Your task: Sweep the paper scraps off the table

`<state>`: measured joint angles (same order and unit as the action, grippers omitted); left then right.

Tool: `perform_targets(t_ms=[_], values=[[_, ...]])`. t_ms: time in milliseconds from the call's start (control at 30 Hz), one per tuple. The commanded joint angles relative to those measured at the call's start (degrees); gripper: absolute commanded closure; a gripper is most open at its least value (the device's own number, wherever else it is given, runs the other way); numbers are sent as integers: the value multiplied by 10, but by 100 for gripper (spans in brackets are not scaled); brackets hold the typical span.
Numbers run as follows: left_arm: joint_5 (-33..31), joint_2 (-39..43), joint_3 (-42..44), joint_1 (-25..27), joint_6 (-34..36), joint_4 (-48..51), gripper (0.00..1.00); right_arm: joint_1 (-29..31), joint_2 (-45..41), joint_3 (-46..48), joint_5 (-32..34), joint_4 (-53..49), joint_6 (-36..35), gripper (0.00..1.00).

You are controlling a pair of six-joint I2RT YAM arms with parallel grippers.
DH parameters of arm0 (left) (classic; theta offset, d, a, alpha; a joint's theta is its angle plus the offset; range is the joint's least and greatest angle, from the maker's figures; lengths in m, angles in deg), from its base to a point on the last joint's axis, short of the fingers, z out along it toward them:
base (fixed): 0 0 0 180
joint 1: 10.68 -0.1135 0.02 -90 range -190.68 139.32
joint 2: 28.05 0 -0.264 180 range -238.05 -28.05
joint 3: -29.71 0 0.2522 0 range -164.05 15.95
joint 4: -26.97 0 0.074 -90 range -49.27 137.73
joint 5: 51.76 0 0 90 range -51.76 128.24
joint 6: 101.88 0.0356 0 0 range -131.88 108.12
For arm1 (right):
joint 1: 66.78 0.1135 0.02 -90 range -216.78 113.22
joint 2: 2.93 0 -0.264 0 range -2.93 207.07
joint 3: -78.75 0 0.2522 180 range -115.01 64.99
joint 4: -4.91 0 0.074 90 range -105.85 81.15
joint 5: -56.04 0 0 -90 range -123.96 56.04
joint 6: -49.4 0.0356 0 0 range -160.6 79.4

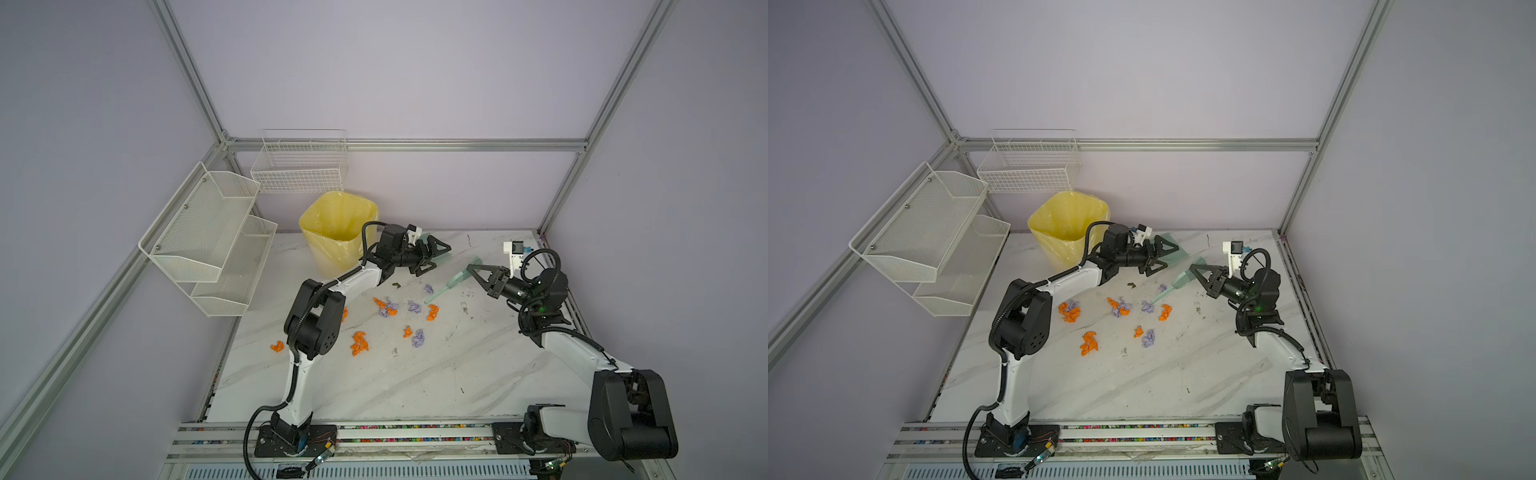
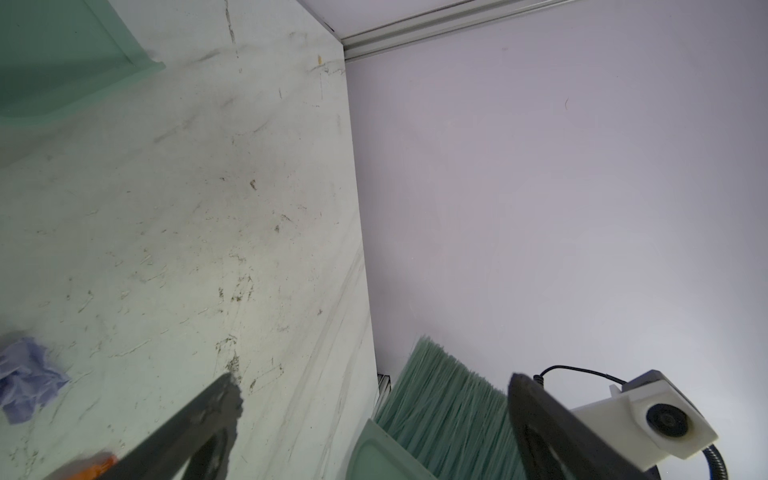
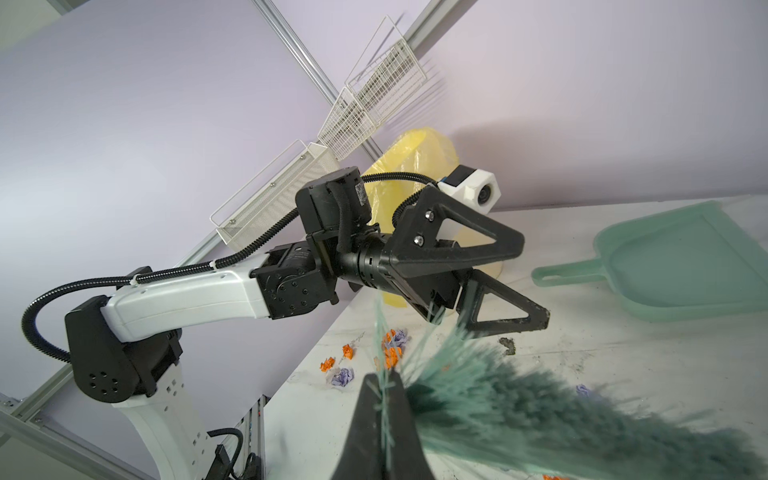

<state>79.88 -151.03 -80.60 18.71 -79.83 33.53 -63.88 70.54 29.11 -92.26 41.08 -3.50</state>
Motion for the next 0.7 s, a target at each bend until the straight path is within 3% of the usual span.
perform_targets(t_ms=[0, 267, 667], values=[[14, 32, -48, 3, -30, -38, 0, -2, 0, -1, -6, 87, 16, 100], [-24, 54, 1, 16, -48, -72, 0, -4, 49, 10, 22, 84, 19, 100], [-72, 84, 70, 22, -24, -64, 0, -24, 178, 18, 2, 85, 45, 100]])
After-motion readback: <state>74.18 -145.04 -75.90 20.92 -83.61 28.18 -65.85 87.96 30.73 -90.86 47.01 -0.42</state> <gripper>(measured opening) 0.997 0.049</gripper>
